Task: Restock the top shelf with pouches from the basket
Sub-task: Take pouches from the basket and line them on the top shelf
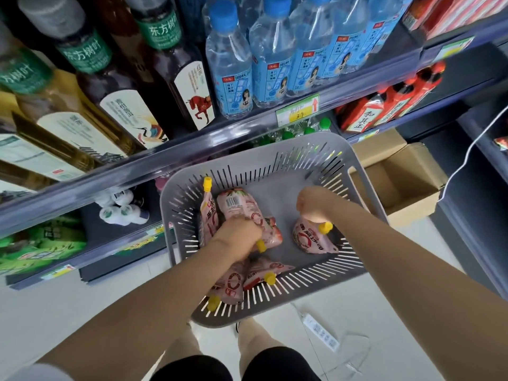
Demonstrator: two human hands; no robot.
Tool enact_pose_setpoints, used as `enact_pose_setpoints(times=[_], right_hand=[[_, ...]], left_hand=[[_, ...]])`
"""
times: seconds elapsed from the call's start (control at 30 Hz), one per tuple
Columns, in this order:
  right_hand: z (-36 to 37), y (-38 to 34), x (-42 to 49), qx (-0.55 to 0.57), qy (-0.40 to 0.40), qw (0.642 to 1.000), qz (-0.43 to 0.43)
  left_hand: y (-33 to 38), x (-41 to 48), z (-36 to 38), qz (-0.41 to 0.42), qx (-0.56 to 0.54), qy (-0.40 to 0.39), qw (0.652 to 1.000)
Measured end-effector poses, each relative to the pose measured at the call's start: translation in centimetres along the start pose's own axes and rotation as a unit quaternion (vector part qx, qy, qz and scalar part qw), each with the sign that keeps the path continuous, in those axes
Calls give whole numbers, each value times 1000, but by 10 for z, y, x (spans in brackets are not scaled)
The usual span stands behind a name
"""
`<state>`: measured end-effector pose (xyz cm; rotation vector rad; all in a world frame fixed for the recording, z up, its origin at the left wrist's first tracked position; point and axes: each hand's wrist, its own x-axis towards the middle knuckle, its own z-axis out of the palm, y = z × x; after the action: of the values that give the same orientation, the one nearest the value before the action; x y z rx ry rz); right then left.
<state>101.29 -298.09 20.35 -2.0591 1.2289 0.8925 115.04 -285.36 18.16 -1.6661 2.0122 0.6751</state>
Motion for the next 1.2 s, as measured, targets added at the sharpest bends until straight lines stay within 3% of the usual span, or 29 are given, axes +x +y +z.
enact_pose_setpoints(times=[0.1, 0.17, 0.33, 0.5, 0.63, 0.77, 0.9, 0.97, 1.07, 1.13, 1.2], right_hand=[[-1, 1, 5, -24, 52, 998, 4], [0, -2, 7, -35, 47, 998, 1], [8, -5, 5, -63, -83, 994, 29], [23, 5, 7, -35, -97, 994, 45], [23, 13, 3, -107, -56, 993, 4], [20, 9, 8, -161, -25, 985, -52], [27, 2, 19, -229, 103, 962, -105], [39, 3, 23, -184, 170, 962, -107], [60, 6, 25, 7, 213, 977, -28], [74, 10, 30, 109, 215, 969, 51], [82, 18, 39, 176, 167, 964, 106]], left_hand=[[-2, -8, -16, 19, -14, 55, 998], [-10, -11, -28, -29, -58, 87, 994], [-43, -9, -44, -40, -175, 93, 979], [-50, 5, -36, -87, -214, 137, 963], [-47, 16, -23, -137, -229, 235, 935], [-30, 20, -2, -170, -132, 328, 920], [0, 18, 20, -267, -209, 373, 864], [9, 21, 28, -316, -271, 401, 816], [12, 29, 38, -335, -337, 428, 769], [13, 35, 45, -329, -341, 423, 772], [15, 40, 49, -312, -344, 395, 793]])
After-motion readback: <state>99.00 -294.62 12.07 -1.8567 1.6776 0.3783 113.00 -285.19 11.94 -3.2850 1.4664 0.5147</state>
